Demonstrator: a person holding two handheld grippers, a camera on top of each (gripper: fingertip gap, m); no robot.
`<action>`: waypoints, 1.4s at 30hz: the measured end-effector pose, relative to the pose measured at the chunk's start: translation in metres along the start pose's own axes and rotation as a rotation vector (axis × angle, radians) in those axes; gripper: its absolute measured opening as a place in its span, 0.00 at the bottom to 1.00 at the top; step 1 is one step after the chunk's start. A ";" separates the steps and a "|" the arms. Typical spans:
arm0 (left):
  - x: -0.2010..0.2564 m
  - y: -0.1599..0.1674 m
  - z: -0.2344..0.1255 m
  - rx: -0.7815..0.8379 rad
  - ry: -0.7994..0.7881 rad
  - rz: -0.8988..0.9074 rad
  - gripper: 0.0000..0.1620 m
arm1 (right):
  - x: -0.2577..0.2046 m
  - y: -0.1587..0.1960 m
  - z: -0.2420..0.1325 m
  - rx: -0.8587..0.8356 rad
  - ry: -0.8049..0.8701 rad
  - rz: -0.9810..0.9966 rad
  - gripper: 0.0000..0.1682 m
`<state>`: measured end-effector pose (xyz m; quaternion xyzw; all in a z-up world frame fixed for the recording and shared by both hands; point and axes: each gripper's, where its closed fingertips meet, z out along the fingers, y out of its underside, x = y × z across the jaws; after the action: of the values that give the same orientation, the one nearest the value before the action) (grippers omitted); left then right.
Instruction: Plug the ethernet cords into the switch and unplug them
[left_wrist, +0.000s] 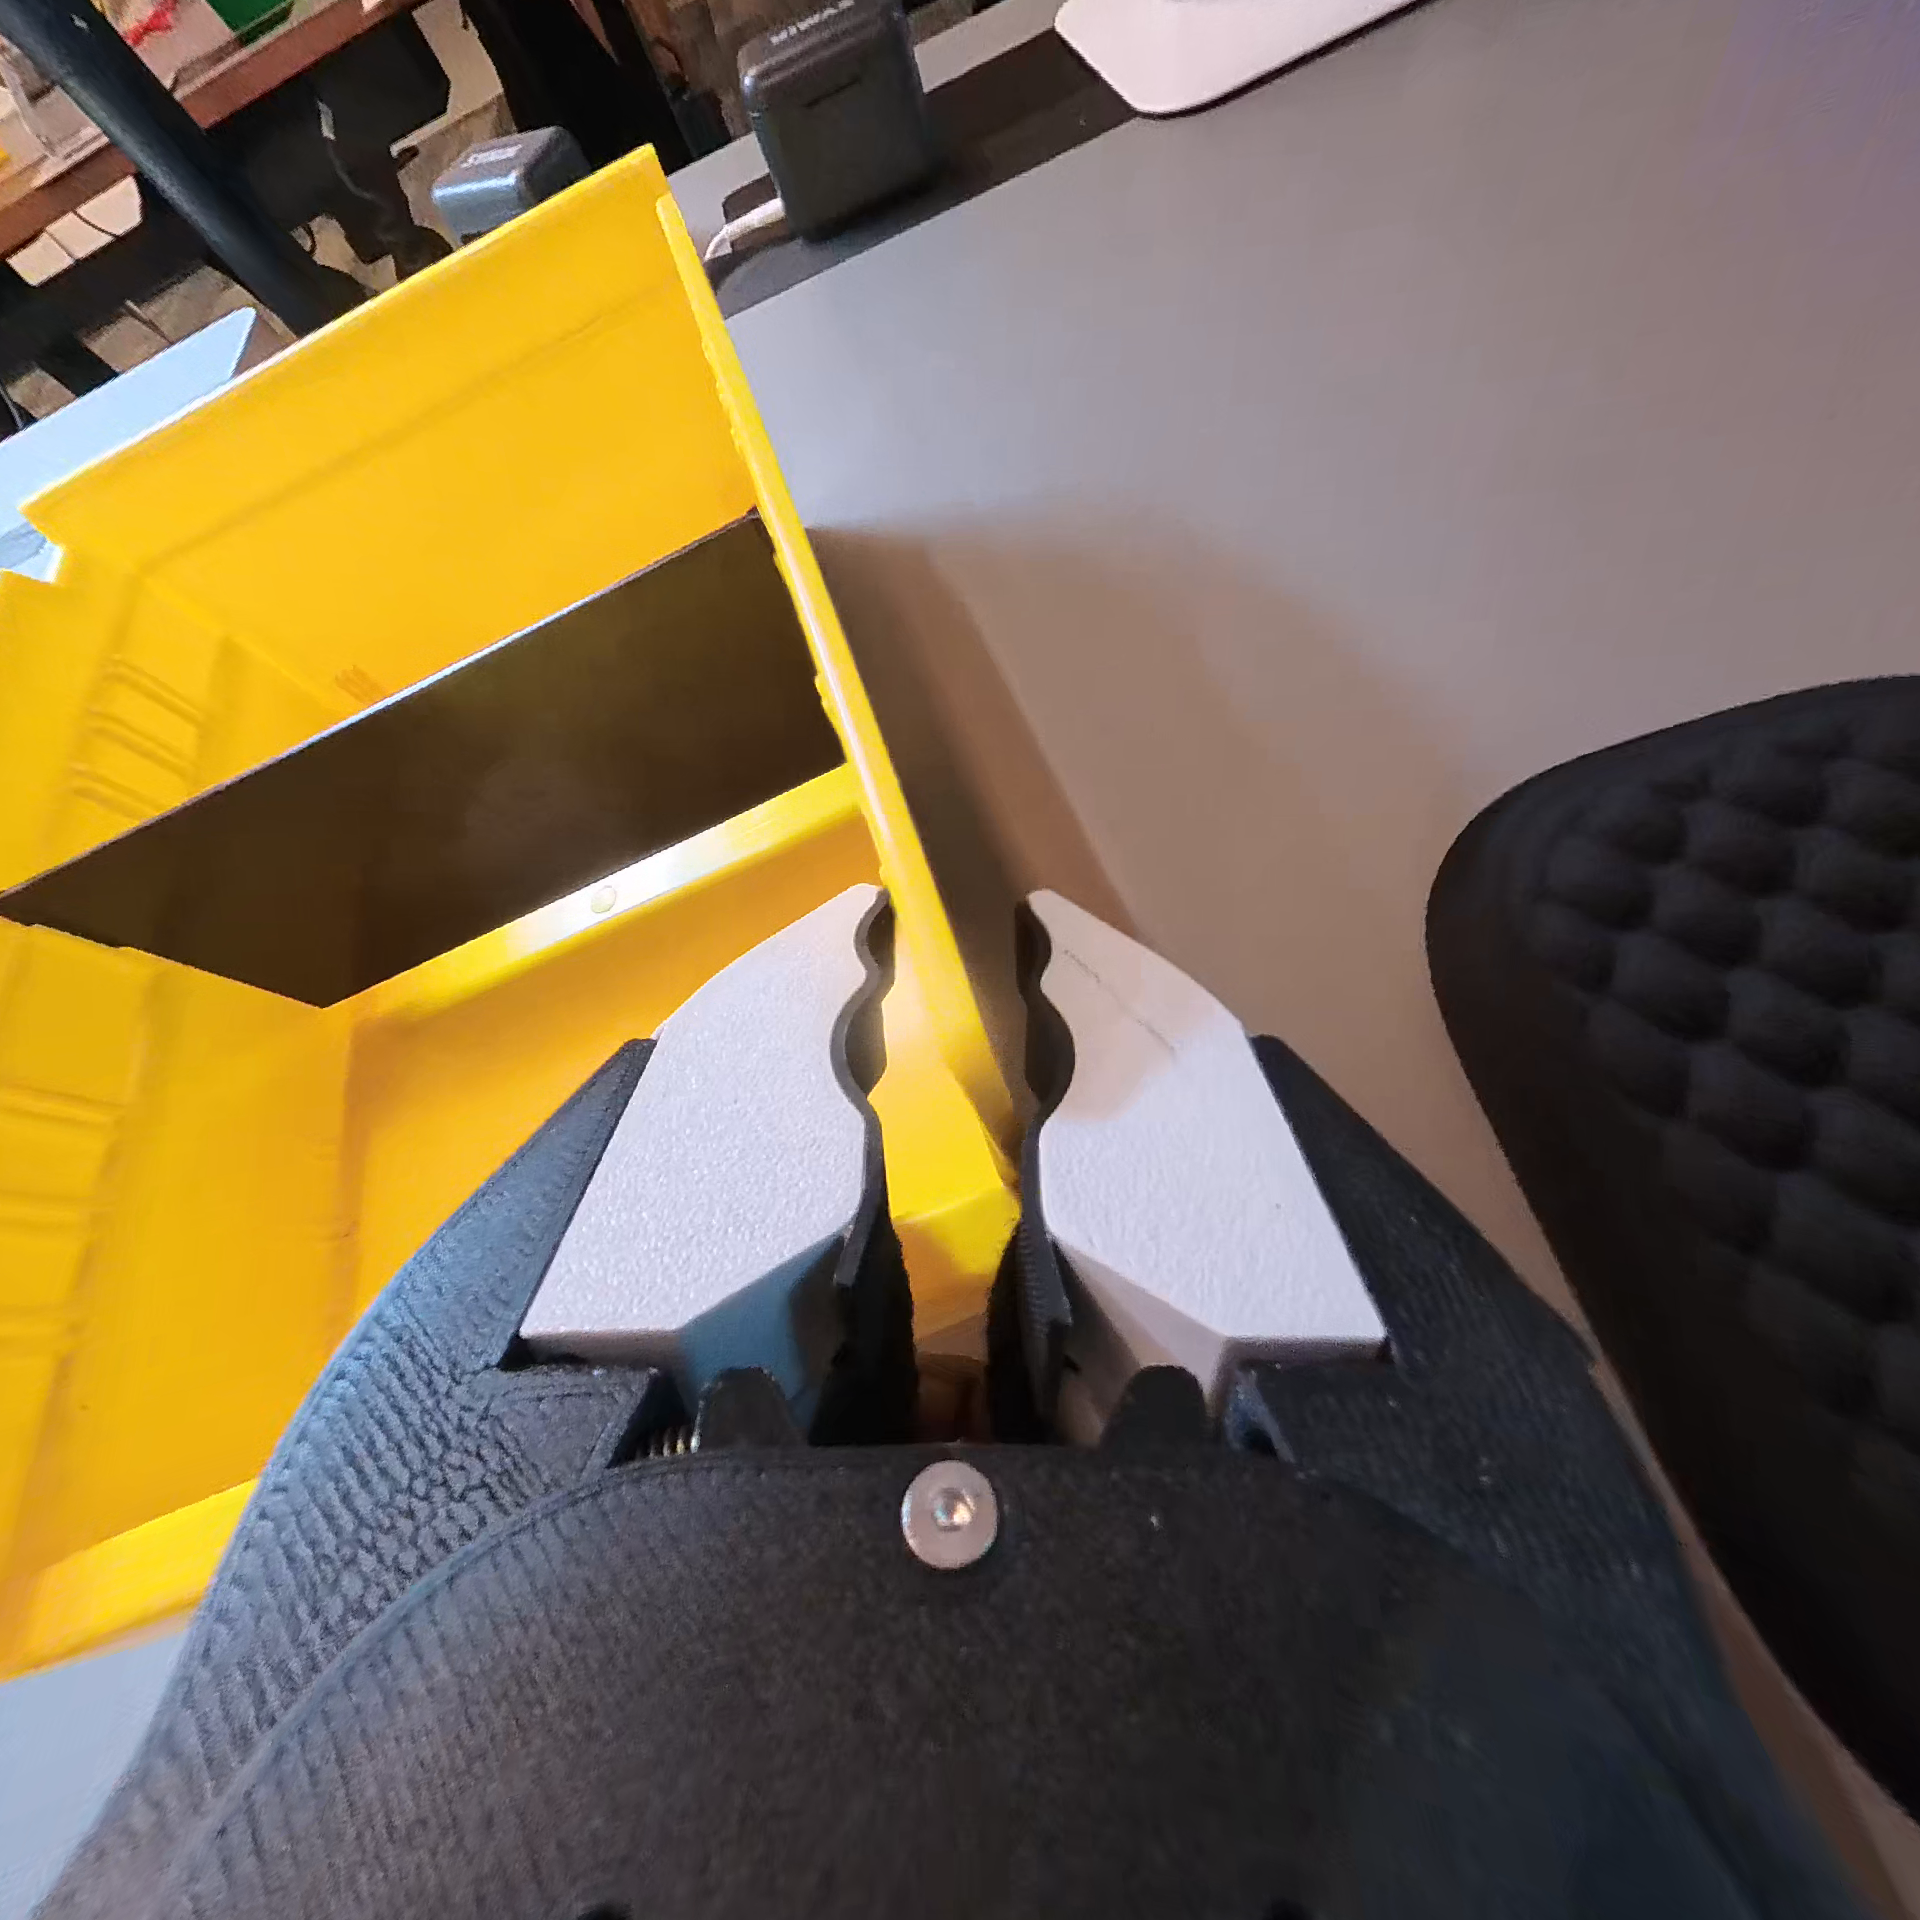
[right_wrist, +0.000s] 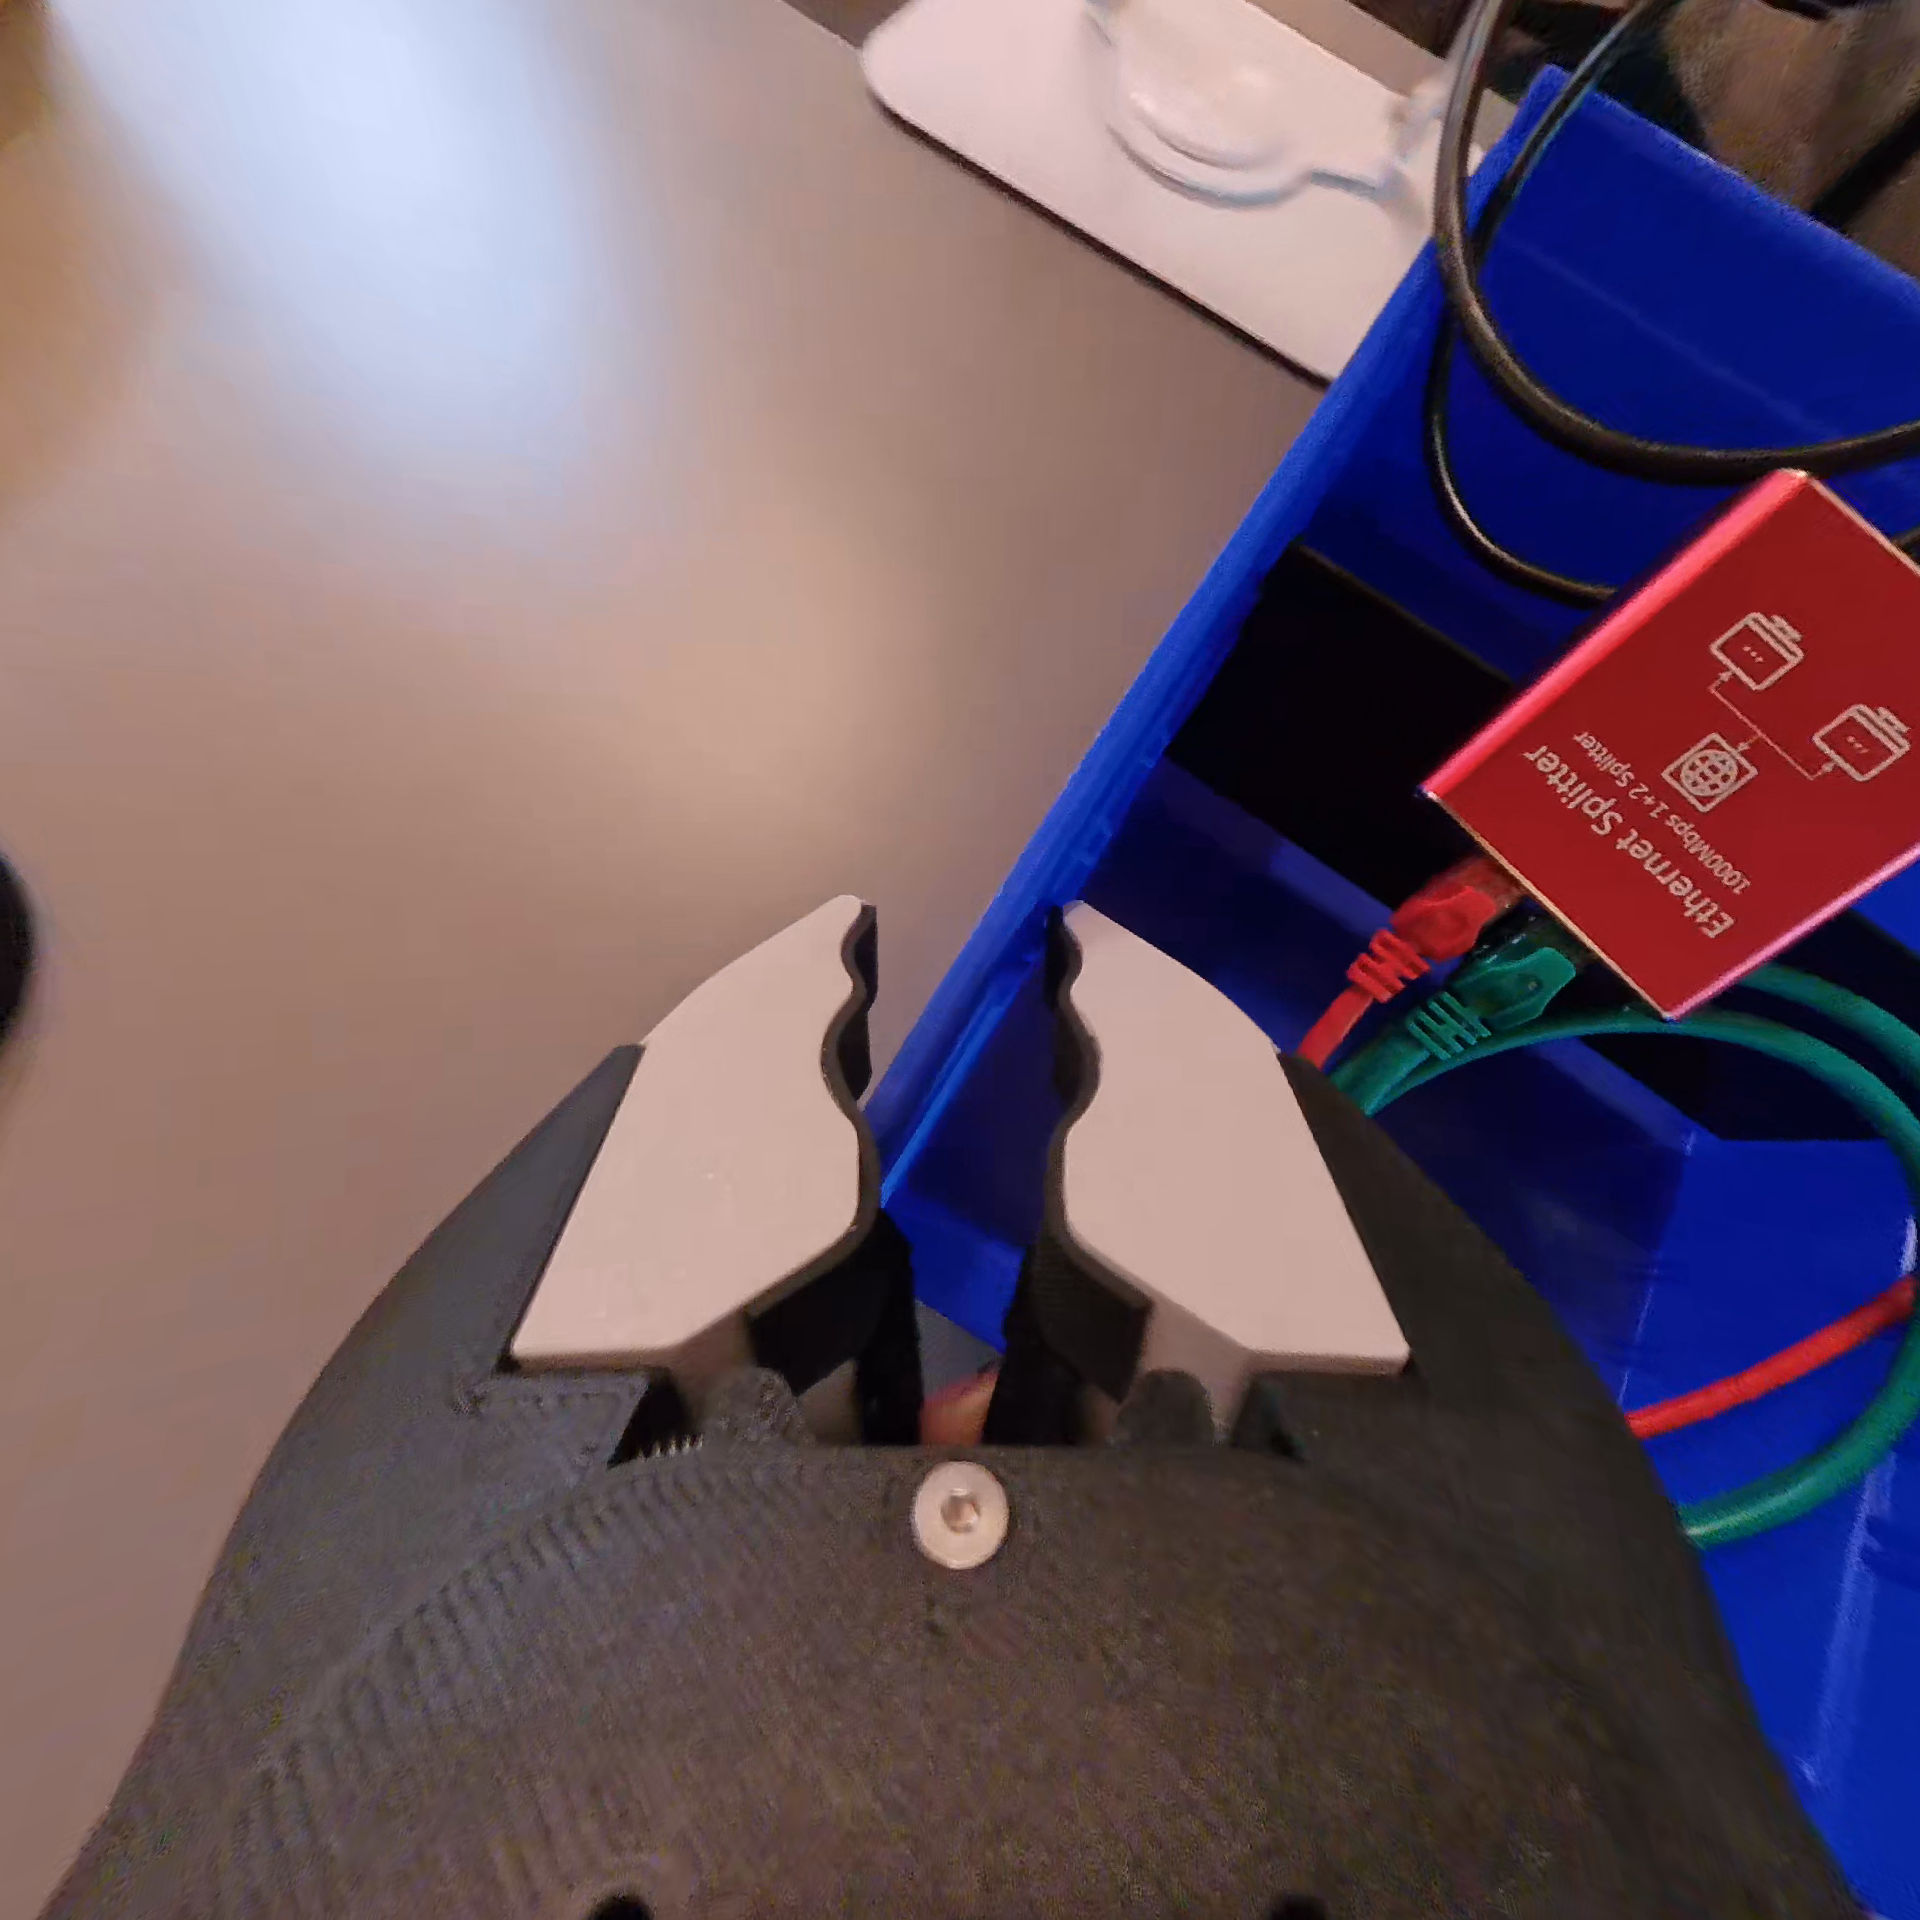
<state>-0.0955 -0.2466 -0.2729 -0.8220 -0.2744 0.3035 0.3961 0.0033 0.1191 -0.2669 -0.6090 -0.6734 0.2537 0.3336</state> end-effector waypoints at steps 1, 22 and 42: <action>0.002 -0.001 0.001 0.005 0.007 -0.014 0.14 | -0.013 -0.007 0.005 0.010 -0.028 -0.010 0.20; 0.035 -0.023 0.014 0.115 0.119 -0.157 0.24 | -0.208 -0.098 0.063 0.131 -0.336 -0.290 0.23; -0.117 -0.020 -0.069 0.180 -0.188 -0.063 0.42 | -0.311 -0.131 -0.012 0.587 -0.725 -0.182 0.49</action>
<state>-0.1280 -0.3499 -0.1889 -0.7422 -0.3078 0.3897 0.4501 -0.0619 -0.2068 -0.2051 -0.2998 -0.6969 0.5991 0.2559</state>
